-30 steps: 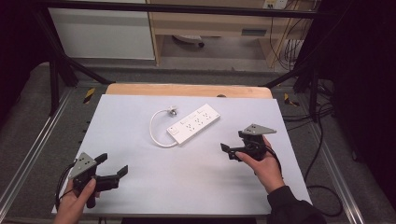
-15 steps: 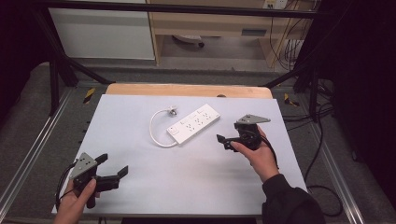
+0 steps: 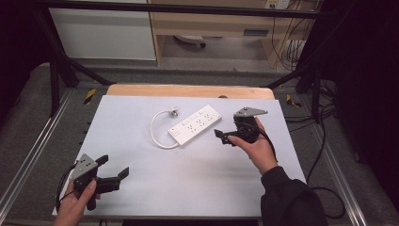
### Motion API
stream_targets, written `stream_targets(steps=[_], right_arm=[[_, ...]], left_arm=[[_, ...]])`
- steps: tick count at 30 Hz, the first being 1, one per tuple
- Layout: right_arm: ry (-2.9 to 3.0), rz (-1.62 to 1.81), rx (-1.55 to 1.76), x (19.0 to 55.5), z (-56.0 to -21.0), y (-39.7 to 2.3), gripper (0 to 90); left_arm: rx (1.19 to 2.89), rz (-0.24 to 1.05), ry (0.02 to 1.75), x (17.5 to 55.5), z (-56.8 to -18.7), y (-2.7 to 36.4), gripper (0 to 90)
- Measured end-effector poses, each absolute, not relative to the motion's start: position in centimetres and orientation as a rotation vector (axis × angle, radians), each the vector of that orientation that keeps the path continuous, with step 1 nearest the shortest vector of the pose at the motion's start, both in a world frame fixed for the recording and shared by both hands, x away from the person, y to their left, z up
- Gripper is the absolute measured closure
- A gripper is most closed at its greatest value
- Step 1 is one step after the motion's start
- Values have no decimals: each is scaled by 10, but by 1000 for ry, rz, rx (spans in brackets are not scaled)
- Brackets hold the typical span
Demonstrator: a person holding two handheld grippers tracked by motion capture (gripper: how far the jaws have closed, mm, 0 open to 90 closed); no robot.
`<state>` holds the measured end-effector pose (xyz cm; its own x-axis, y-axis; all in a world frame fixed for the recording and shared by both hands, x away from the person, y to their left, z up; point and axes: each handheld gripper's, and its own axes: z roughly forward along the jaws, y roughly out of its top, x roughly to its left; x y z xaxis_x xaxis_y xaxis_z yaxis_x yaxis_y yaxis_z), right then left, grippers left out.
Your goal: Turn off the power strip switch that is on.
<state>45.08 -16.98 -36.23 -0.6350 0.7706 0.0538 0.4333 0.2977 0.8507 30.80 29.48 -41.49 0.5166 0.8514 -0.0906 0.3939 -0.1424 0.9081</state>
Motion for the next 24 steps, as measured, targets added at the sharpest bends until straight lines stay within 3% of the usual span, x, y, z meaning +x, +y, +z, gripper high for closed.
stream_targets(steps=[11, 16, 22, 23, 24], right_arm=[[2210, 1269, 1040, 460, -351, -160, 111], [2202, 1276, 1017, 463, -349, -155, 212], [2182, 1290, 998, 467, -347, -152, 380], [2175, 1301, 995, 469, -347, -151, 446], [2175, 1301, 995, 469, -347, -151, 446]], left_arm=[[1747, 570, 1047, 308, -415, 295, 53], [1748, 569, 1045, 308, -415, 295, 53], [1750, 570, 1044, 308, -415, 295, 53], [1750, 570, 1044, 308, -415, 295, 53], [1749, 570, 1043, 308, -415, 295, 53]])
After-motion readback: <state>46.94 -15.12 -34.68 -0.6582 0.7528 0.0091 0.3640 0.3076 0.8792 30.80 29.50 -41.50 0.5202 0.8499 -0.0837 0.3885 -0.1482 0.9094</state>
